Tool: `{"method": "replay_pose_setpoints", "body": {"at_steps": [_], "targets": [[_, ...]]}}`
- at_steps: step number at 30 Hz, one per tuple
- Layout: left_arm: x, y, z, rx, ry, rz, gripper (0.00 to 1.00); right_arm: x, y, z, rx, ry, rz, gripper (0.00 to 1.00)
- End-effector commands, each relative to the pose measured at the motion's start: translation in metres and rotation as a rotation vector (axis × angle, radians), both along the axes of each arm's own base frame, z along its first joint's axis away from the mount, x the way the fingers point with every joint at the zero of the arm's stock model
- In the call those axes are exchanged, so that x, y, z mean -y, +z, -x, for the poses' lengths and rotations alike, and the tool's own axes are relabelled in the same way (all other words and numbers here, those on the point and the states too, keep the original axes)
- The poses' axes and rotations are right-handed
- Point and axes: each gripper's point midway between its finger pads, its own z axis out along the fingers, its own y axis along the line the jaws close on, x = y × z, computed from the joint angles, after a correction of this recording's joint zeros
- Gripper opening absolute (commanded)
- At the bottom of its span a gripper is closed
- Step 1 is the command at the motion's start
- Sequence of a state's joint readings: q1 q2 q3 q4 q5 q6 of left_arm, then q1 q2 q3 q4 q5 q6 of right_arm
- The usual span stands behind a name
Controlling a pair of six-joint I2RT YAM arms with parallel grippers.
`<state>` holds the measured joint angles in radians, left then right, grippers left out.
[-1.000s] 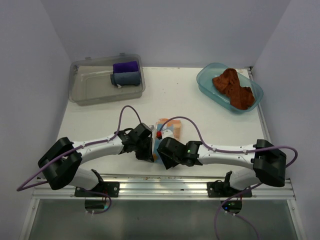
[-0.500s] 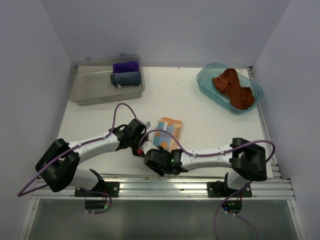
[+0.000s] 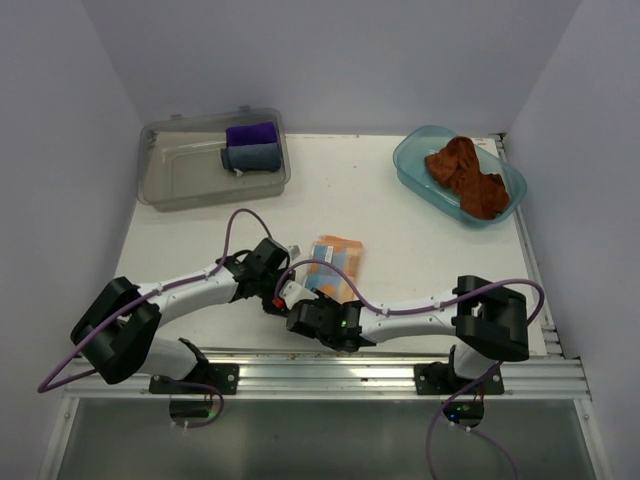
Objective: Roll the towels
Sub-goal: Roll the towel
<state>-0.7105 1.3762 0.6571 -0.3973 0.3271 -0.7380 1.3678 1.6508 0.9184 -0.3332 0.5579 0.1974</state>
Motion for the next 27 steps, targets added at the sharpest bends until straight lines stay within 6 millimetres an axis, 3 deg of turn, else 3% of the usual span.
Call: {"method": "replay_pose_setpoints", "body": {"at_steps": [1,5,9,11,14,15,18,22,27], "targets": [[0.004,0.004,-0.005,0.019,-0.023,0.04,0.0,-0.007,0.009,-0.008,0.052,0.008,-0.024,0.48],[0.003,0.007,-0.009,0.021,-0.023,0.039,0.0,-0.004,-0.012,-0.005,0.035,0.004,-0.004,0.4],[-0.001,0.007,-0.012,0.028,-0.019,0.033,0.0,-0.008,-0.008,0.0,0.001,0.005,-0.047,0.1],[-0.005,0.008,-0.014,0.026,-0.005,0.035,0.02,-0.013,-0.002,0.002,-0.013,0.011,-0.081,0.01],[-0.01,0.013,-0.02,0.032,0.018,0.044,0.25,-0.025,0.007,0.011,-0.067,0.034,-0.146,0.0],[-0.012,0.015,-0.022,0.038,0.021,0.047,0.38,-0.028,0.008,0.013,-0.085,0.038,-0.159,0.0],[-0.023,0.021,-0.029,0.056,0.049,0.048,0.55,-0.038,0.012,0.02,-0.155,0.054,-0.208,0.0],[-0.038,0.032,-0.036,0.077,0.096,0.054,0.57,-0.045,0.016,0.02,-0.259,0.048,-0.29,0.0],[-0.041,0.043,-0.037,0.096,0.125,0.1,0.56,-0.053,0.02,0.023,-0.437,0.016,-0.402,0.0]]}}
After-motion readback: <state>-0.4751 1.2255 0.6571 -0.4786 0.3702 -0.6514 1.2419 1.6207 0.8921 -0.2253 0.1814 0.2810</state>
